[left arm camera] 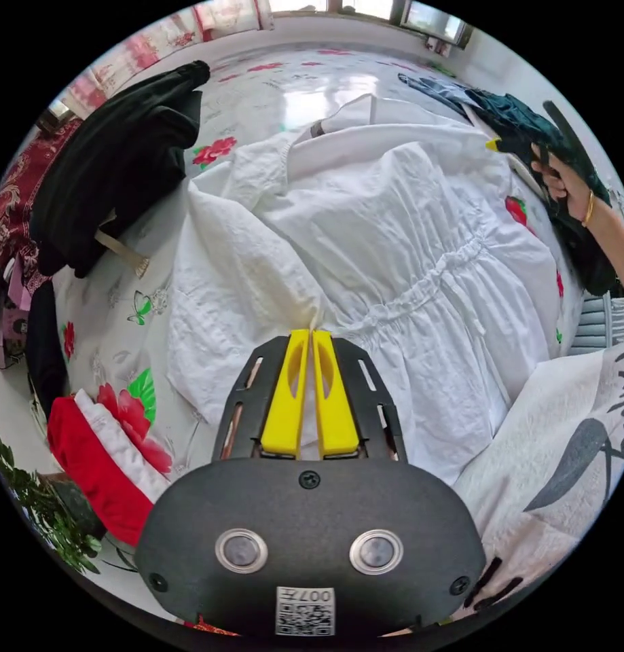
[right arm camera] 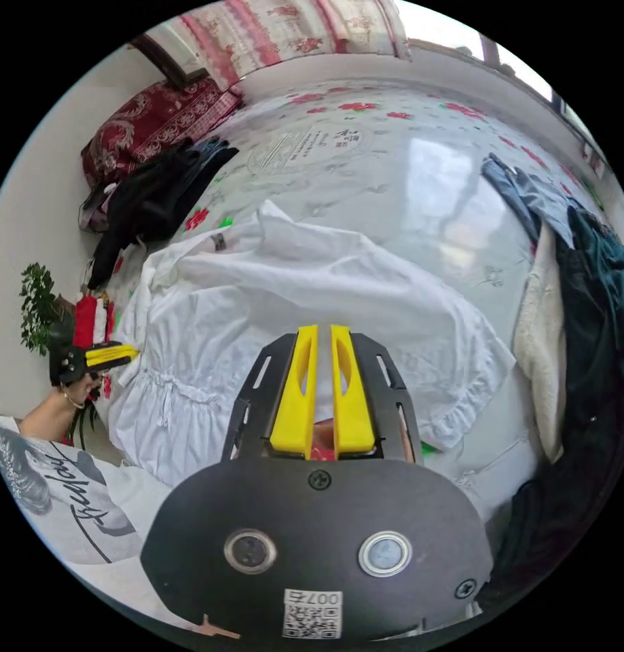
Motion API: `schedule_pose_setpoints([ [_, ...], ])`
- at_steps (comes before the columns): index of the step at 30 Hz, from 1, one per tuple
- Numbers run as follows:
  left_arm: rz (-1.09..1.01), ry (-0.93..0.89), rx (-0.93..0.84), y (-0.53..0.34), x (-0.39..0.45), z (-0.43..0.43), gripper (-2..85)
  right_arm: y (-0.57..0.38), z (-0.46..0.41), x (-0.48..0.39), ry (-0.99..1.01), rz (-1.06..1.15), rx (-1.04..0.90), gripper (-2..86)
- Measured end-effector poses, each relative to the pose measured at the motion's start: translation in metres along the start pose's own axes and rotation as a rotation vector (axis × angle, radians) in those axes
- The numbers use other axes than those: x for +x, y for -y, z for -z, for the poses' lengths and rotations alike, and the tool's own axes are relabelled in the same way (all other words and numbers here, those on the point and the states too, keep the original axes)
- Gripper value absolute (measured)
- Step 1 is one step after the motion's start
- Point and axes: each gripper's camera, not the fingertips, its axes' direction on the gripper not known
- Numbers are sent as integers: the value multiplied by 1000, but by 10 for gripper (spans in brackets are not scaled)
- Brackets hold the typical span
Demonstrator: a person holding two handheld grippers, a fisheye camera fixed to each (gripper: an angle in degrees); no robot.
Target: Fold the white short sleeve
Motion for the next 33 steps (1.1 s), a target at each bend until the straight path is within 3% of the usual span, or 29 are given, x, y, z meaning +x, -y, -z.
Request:
schedule_pose_setpoints([
  [5, 183, -90, 190, -16, -69, 71, -9, -1, -16, -41, 11, 82, 11, 7],
  [8, 366, 78, 297, -21, -138, 123, -7, 0, -9, -46, 49, 70, 31, 10],
  [10, 643, 213, 372, -34, -201, 158, -2, -2, -5, -47, 75, 60, 35, 15],
  [14, 858, 313, 446, -70, -220, 180, 24, -24, 2, -45, 118, 28, -8, 36],
  [17, 793, 234, 417, -101, -175, 153, 39, -58, 7, -37, 142, -24, -47, 47],
  [21, 642, -51, 217, -155, -74, 82, 66, -106, 9, -34, 139, -62, -116, 62],
  [24, 548, -130, 110, -194, 1, 56, 78, -139, 7, -41, 161, -60, -178, 70],
  [29, 393, -49, -103, -212, 71, 21, 68, -173, -13, -74, 168, 28, -276, 40],
  [30, 358, 26, -185, -211, 81, 10, 31, -177, -18, -77, 156, 41, -299, 34],
  [33, 175, 121, -177, -212, 108, 14, -3, -200, -29, -92, 90, 120, -365, 9],
])
